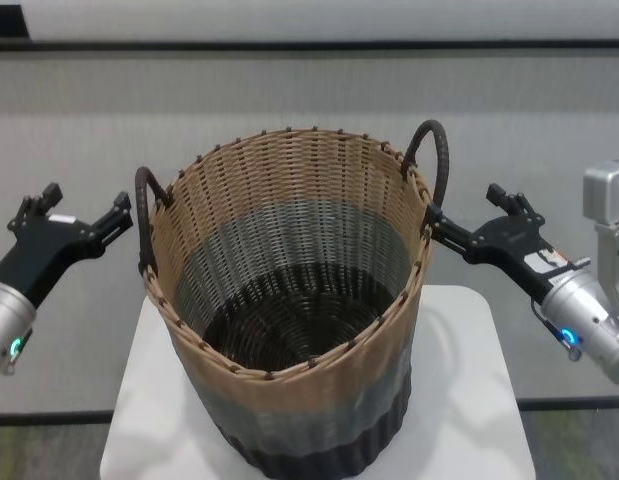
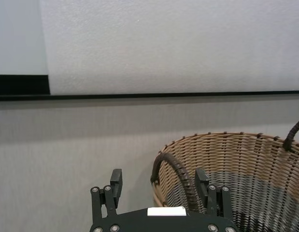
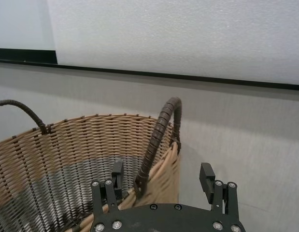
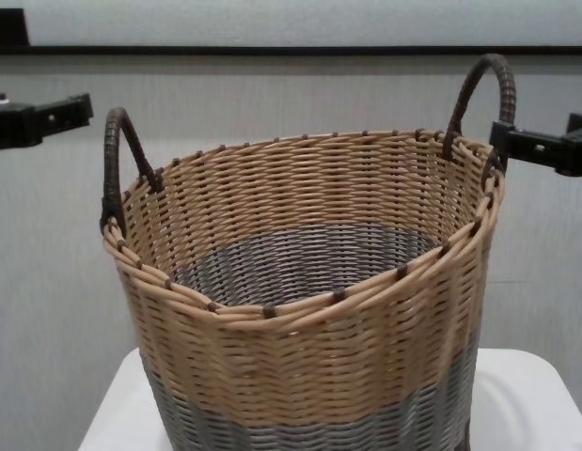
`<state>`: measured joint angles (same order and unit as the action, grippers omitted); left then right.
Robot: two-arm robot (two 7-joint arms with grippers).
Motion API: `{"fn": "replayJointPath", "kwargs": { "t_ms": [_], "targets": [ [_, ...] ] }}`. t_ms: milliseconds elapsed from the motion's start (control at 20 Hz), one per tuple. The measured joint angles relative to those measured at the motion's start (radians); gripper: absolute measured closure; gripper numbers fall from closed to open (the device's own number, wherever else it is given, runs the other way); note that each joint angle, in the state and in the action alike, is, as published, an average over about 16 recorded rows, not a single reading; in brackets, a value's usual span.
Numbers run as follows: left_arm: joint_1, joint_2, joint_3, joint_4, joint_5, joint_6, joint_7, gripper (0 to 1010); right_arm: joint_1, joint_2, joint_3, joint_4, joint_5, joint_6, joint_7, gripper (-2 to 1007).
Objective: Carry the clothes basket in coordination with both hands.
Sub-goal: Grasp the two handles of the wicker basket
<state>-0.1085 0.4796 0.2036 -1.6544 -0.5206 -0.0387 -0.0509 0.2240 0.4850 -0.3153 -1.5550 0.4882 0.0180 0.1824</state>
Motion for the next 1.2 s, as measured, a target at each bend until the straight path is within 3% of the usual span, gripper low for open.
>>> {"fn": "replayJointPath", "kwargs": {
  "t_ms": [600,950,1200],
  "targets": [
    [-0.024,-0.034,-0.001,0.042,-0.025,0.016,-0.103,10,0.059,-0.053,-0.01,0.064,-0.054,0.009,0.02,3],
    [-0.053,-0.064,-0.004,0.099,-0.047,0.013,-0.166,10,0.079,-0.07,-0.007,0.102,-0.086,0.002,0.037,4],
    [-0.082,-0.084,-0.009,0.15,-0.042,0.003,-0.189,10,0.091,-0.083,-0.005,0.128,-0.101,-0.001,0.05,4]
  ]
}}
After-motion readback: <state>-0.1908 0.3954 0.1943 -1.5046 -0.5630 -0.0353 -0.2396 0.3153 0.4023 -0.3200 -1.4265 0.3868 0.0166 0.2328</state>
